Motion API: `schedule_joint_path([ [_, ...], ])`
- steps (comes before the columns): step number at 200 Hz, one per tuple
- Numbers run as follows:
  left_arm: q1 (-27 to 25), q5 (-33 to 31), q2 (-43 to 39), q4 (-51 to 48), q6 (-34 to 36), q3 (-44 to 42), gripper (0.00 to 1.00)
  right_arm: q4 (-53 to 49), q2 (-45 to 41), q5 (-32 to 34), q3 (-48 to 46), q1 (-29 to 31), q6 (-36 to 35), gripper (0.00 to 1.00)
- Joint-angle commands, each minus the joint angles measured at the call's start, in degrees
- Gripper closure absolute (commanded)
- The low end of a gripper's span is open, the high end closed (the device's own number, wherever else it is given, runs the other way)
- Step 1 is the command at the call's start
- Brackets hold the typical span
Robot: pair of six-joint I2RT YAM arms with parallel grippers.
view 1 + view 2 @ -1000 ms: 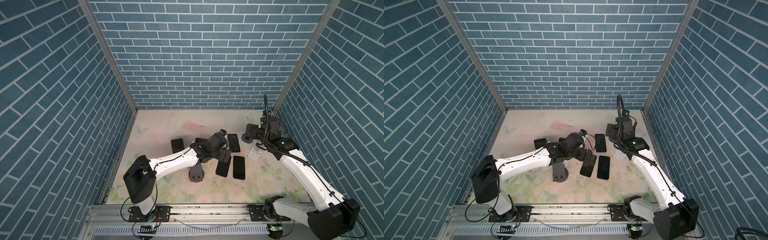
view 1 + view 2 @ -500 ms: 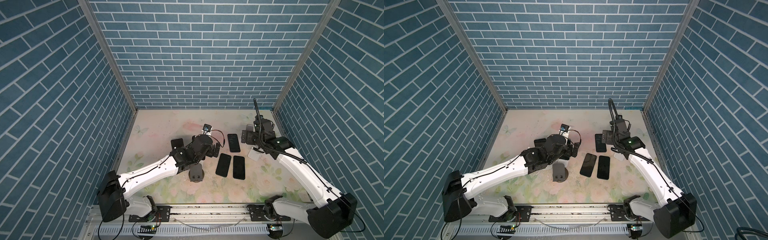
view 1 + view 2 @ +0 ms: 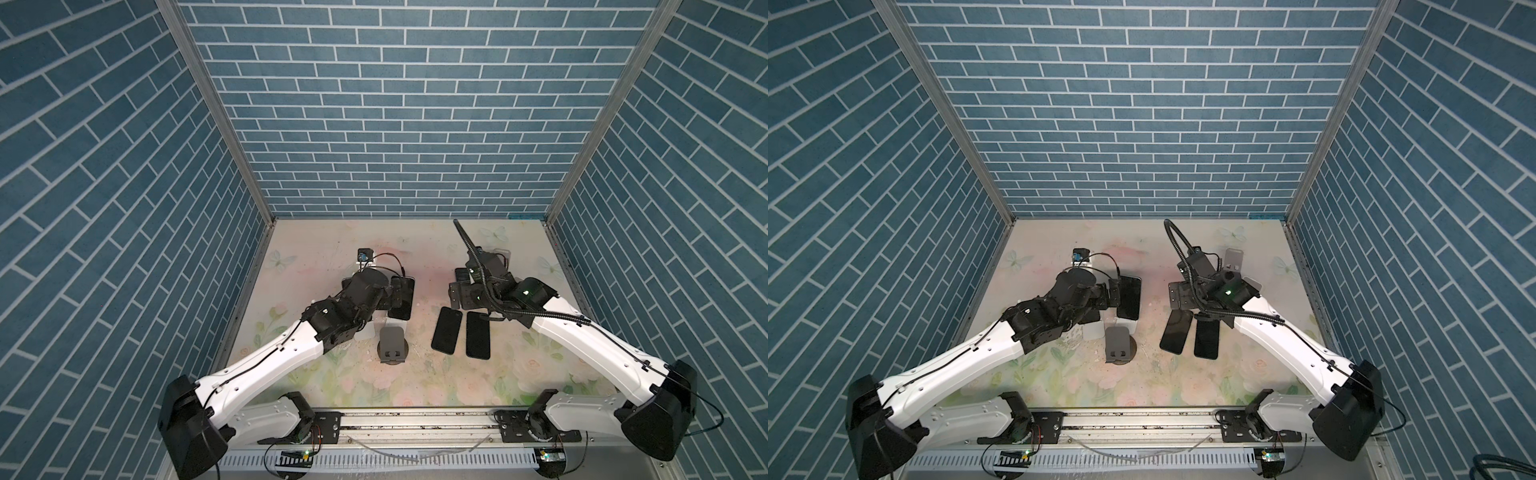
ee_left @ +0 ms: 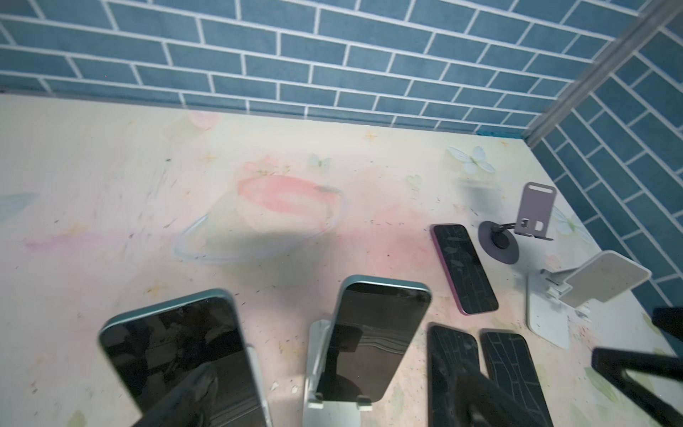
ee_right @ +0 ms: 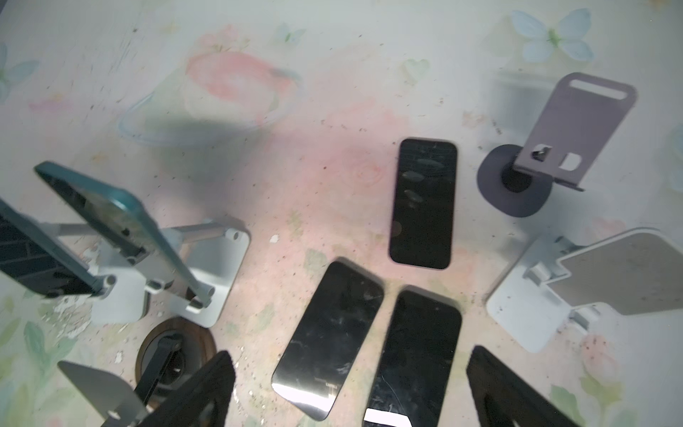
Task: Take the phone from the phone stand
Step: 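Reach the right gripper to the wooden stand while the left gripper moves off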
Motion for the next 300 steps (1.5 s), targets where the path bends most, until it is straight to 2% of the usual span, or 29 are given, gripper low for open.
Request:
schedule_joint_path([
  [1, 1.3, -2.0, -3.3, -4.7, -2.7, -1.8, 0.0, -3.3, 1.9, 1.1, 4.4, 3.7, 4.3, 0.01],
  [49, 2.5, -5.0, -9.1, -9.0, -2.5, -3.5, 0.0, -7.5, 10.8, 2.0, 11.3, 11.7, 6.3, 0.01],
  [84, 3.5, -8.7, -13.9, -13.2, -1.6, -4.4, 0.0, -6.3, 15.0, 2.1, 13.2, 15.2, 8.3, 0.01],
  [137, 6.1, -7.6, -20.9, -16.8, -1.9, -7.2, 0.0, -6.3, 21.0, -1.2, 16.9, 18.8, 8.7, 0.01],
  [240, 6.1, -7.5, -32.6, -21.0, -3.6, -9.7, 0.0, -10.2, 31.0, -7.5, 25.6, 20.7, 10.2, 0.01],
  [300, 6.1, -6.5, -33.5, -21.9, -2.9, -9.9, 0.0, -16.4, 37.9, -6.7, 33.6, 22.3, 11.0, 0.01],
])
